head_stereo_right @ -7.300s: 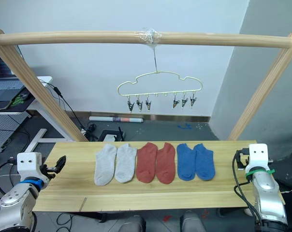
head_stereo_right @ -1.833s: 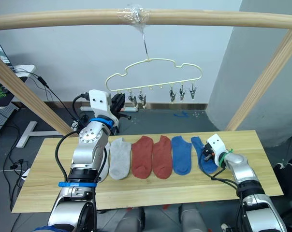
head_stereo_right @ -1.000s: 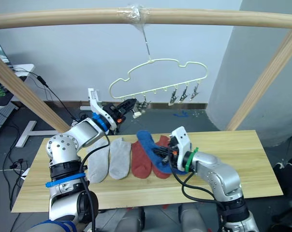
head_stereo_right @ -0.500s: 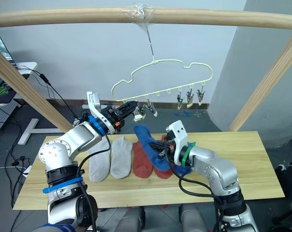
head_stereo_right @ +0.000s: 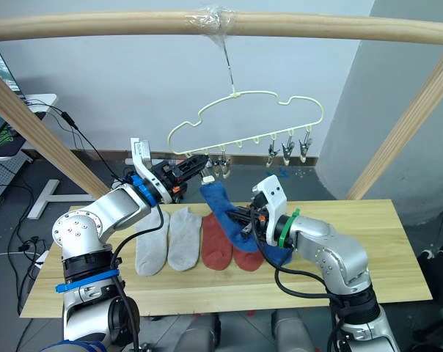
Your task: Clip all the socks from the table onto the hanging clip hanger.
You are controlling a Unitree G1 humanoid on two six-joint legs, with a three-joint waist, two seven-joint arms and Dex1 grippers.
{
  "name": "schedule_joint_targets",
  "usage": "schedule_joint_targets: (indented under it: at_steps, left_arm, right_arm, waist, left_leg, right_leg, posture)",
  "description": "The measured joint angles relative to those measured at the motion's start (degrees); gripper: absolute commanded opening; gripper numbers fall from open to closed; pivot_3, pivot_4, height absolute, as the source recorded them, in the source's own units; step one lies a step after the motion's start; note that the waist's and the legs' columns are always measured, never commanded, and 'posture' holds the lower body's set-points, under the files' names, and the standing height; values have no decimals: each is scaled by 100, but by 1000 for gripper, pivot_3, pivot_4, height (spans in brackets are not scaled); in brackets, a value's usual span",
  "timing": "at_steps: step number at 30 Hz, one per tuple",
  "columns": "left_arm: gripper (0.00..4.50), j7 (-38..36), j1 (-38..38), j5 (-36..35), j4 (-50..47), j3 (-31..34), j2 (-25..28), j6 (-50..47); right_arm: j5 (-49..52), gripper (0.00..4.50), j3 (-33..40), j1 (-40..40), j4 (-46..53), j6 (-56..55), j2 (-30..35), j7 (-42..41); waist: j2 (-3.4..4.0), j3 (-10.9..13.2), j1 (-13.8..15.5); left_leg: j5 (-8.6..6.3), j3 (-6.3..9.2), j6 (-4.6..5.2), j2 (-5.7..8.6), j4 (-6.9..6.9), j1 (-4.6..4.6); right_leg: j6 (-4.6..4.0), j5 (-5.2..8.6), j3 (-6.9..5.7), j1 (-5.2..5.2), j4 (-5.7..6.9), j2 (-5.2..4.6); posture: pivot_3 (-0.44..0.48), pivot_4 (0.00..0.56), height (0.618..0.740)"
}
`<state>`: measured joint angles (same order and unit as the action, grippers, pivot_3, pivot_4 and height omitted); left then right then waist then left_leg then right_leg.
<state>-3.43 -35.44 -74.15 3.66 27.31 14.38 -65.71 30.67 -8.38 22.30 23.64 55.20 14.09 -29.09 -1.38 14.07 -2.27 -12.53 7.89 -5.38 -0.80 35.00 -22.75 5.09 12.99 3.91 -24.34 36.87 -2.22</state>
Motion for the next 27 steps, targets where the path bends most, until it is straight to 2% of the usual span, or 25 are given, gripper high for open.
schedule_joint_targets:
  at_steps: [20,27]
  left_arm:
    - [80,-252,42,10,7,-153,90,25]
    - [2331,-466,279,2,-117,-219,169,98]
  right_arm:
    - [-77,55,-91,231,-390,-241,-215,159]
    - [-159,0,-156,241,-407,-321,-192,157]
  waist:
    - [0,0,-2]
    - [0,0,9]
  left_leg:
    - [0,0,0,0,0,-2]
    - [0,0,0,0,0,-6]
  right_leg:
    - [0,0,0,-2,0,0]
    - [-1,0,0,-4,-1,0]
  posture:
    - [8,202,740]
    - [12,204,740]
